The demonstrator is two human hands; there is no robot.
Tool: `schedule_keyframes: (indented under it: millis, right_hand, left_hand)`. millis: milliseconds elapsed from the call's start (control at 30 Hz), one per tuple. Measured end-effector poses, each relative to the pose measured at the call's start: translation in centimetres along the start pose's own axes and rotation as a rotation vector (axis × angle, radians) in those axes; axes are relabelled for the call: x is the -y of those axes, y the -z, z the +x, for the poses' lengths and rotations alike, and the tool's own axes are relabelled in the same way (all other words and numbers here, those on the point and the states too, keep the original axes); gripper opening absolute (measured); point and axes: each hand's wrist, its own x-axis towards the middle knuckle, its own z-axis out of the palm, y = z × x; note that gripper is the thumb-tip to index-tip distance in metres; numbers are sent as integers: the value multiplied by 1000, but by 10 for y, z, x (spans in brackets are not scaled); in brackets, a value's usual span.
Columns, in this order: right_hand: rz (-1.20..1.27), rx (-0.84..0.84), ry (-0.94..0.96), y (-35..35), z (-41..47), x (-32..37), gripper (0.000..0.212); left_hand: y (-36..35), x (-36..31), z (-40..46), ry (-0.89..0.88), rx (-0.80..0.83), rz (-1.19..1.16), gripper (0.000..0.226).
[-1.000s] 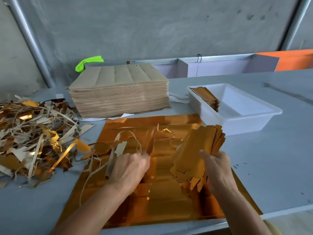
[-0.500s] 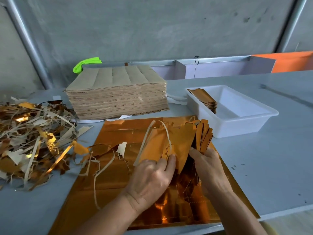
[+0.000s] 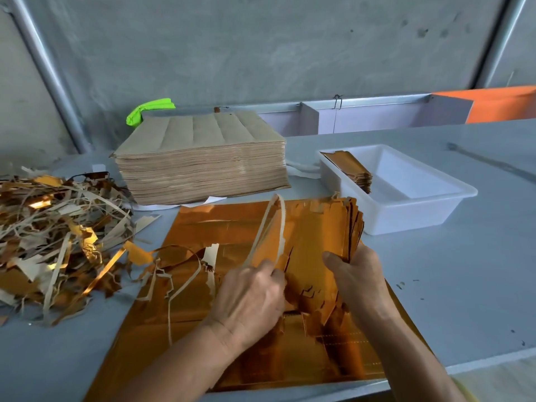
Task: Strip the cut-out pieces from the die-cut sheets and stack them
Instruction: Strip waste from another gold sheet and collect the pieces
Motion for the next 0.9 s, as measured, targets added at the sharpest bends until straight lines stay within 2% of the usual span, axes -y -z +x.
schedule_keyframes:
  millis: [133,267,400,500,600,667,833,900]
  right_hand:
    - [8,15,-75,5,3,3,23]
    - [23,-5,-135,13,3,4,28]
    - [10,-7,-147,20,4,10,22]
    - [-25,34,-171,18,3,12,29]
    - [-92,113,-192,21,-3,18,23]
    - [-126,166,-198,27,-7,22,29]
    - [-71,442,-311,57,-9,25,41]
    - [-99,453,-343,79,-4,24,41]
  left_hand:
    - [-5,11,1,-24,38,35,18]
    - [-11,29,0,87,86,80,6]
    - [-15,41,0,224,97,53,32]
    - [-20,32,2,200,144,70,52]
    - [-29,28,10,185,193,151,64]
    - [-36,29,19,197,195,135,60]
    - [-47,45,33,275,289,135,22]
    - [-49,56,34,323,327,126,19]
